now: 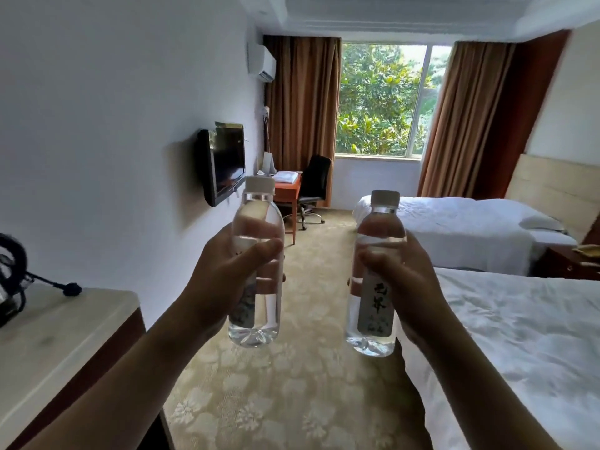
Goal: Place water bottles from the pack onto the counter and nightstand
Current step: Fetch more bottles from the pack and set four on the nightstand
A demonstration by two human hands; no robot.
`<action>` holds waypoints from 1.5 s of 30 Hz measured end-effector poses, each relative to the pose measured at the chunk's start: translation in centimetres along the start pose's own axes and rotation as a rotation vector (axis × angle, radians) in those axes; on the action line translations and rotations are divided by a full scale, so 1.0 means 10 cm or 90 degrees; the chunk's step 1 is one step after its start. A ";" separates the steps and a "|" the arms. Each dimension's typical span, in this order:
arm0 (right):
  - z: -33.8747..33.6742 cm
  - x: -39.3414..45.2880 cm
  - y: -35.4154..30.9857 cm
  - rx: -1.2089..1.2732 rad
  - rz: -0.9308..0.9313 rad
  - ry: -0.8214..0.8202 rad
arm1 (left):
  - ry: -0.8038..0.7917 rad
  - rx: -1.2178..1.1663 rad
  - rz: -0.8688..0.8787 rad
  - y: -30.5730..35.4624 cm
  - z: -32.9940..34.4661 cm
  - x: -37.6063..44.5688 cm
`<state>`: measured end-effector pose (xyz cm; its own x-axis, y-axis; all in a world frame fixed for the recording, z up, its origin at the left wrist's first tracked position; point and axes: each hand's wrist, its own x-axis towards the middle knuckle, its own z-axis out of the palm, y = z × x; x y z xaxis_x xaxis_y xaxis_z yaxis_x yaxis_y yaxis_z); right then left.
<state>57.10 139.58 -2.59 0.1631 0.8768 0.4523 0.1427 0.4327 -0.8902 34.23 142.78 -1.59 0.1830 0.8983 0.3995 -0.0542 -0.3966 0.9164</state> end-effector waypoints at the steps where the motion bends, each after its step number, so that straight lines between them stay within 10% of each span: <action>1: 0.02 0.25 0.11 0.001 -0.007 0.001 | 0.001 0.002 0.015 -0.11 -0.01 0.25; 45: -0.90 9.64 5.08 0.021 -0.030 0.009 | 0.000 -0.051 0.012 -4.62 1.21 9.94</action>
<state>88.85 244.16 -3.68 0.1704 0.8527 0.4939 0.1178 0.4800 -0.8693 66.84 248.06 -4.47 0.1806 0.8912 0.4160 -0.1361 -0.3963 0.9080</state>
